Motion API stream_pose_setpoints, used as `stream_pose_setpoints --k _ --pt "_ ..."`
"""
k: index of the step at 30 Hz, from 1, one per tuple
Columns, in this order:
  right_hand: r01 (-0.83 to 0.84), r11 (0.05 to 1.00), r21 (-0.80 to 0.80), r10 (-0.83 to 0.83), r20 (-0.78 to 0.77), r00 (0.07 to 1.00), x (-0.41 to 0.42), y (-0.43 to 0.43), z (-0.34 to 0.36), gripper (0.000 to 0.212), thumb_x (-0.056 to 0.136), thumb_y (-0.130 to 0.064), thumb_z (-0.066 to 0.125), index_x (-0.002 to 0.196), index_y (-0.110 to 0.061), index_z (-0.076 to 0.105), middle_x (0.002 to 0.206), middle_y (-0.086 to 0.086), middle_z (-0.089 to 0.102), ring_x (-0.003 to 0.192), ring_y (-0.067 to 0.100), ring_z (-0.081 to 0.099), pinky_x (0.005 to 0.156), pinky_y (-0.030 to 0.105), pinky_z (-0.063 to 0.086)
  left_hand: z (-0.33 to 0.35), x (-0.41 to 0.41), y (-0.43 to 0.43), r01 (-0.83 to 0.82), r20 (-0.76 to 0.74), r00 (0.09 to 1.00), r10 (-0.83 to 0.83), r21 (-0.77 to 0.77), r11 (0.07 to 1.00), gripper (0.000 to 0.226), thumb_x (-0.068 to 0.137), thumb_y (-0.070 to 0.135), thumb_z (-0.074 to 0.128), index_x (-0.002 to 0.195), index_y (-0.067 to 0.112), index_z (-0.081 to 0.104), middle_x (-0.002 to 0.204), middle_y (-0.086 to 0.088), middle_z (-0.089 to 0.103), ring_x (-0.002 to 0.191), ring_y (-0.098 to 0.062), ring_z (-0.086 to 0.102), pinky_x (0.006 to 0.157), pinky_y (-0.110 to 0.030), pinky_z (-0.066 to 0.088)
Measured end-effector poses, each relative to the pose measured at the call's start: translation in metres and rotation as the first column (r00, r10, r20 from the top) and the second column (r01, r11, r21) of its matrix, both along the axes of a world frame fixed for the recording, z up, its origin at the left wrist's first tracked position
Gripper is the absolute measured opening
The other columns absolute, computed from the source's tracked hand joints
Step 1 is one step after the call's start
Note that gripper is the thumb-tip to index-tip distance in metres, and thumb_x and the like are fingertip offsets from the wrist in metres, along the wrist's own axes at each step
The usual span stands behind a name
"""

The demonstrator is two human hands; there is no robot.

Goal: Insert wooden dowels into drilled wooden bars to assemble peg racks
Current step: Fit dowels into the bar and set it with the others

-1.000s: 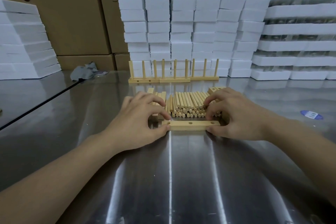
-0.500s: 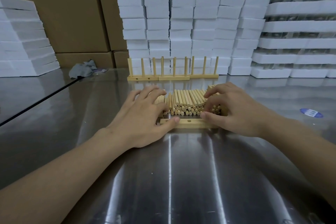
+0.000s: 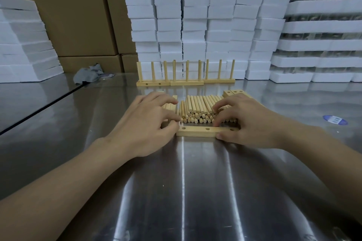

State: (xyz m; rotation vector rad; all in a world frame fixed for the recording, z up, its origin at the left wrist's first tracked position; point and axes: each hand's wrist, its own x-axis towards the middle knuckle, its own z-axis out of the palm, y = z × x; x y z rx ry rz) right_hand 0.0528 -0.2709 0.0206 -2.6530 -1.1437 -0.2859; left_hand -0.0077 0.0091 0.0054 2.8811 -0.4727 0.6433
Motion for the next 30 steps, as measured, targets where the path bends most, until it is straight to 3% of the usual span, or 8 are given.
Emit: stream_pose_setpoints --k 5,10,15,18,21,26,30 --pt "0.061 0.998 -0.028 -0.061 0.018 0.998 0.004 -0.004 0.001 0.025 0.091 -0.048 0.073 0.114 -0.041 0.077 0.146 -0.014 0.05 0.141 0.012 0.035 0.117 0.03 0.023 0.001 0.0 0.003 0.018 -0.017 1.0 -0.018 0.033 0.999 0.045 0.089 0.051 0.042 0.116 0.048 0.079 0.152 0.024 0.048 0.148 -0.001 0.027 0.119 -0.036 0.021" --pt "0.1 0.994 -0.055 -0.097 0.044 0.994 0.006 -0.005 0.001 0.028 0.092 -0.05 0.07 0.117 -0.041 0.077 0.149 -0.014 0.049 0.145 0.012 0.032 0.117 0.032 0.023 0.001 -0.002 0.003 0.073 0.013 0.997 -0.073 0.001 0.997 0.031 0.085 0.046 0.05 0.097 0.048 0.078 0.143 0.026 0.053 0.142 0.001 0.032 0.111 -0.031 0.023" --pt "0.125 0.991 -0.056 -0.121 0.061 0.991 0.007 -0.007 -0.001 0.028 0.092 -0.053 0.067 0.115 -0.042 0.077 0.15 -0.014 0.049 0.145 0.012 0.031 0.117 0.039 0.027 0.002 -0.003 0.007 0.088 -0.02 0.996 -0.086 0.091 0.992 0.039 0.08 0.035 0.056 0.109 0.053 0.075 0.148 0.023 0.049 0.147 -0.003 0.03 0.114 -0.031 0.015" --pt "0.133 0.989 -0.06 -0.13 0.061 0.99 0.008 -0.008 -0.001 0.027 0.093 -0.054 0.066 0.115 -0.042 0.077 0.15 -0.013 0.05 0.145 0.013 0.032 0.118 0.041 0.029 0.003 -0.004 0.008 0.122 -0.047 0.992 -0.117 0.116 0.986 0.031 0.089 0.034 0.065 0.109 0.055 0.075 0.146 0.025 0.05 0.147 -0.002 0.031 0.118 -0.036 0.017" --pt "0.144 0.988 -0.057 -0.141 0.059 0.988 0.009 -0.008 -0.001 0.028 0.094 -0.054 0.066 0.116 -0.041 0.077 0.15 -0.012 0.05 0.145 0.014 0.032 0.118 0.041 0.029 0.008 -0.007 0.005 0.199 -0.084 0.978 -0.193 0.068 0.978 0.028 0.092 0.032 0.073 0.104 0.057 0.077 0.142 0.03 0.049 0.145 0.002 0.03 0.117 -0.036 0.018" --pt "0.153 0.987 -0.058 -0.149 0.069 0.986 0.011 -0.007 -0.003 0.029 0.095 -0.051 0.066 0.119 -0.039 0.076 0.148 -0.011 0.051 0.143 0.015 0.034 0.116 0.038 0.03 0.014 -0.019 -0.01 0.323 -0.183 0.928 -0.325 -0.041 0.946 0.013 0.092 0.051 0.077 0.102 0.058 0.077 0.139 0.036 0.047 0.145 0.004 0.028 0.114 -0.025 0.014" --pt "0.149 0.988 -0.042 -0.145 0.08 0.986 0.012 -0.004 -0.007 0.031 0.094 -0.053 0.065 0.119 -0.038 0.076 0.145 -0.012 0.053 0.14 0.015 0.037 0.115 0.036 0.03 0.014 -0.024 -0.021 0.367 -0.181 0.902 -0.391 -0.153 0.917 0.011 0.092 0.055 0.074 0.1 0.05 0.079 0.132 0.03 0.055 0.142 -0.001 0.039 0.119 -0.035 0.023"
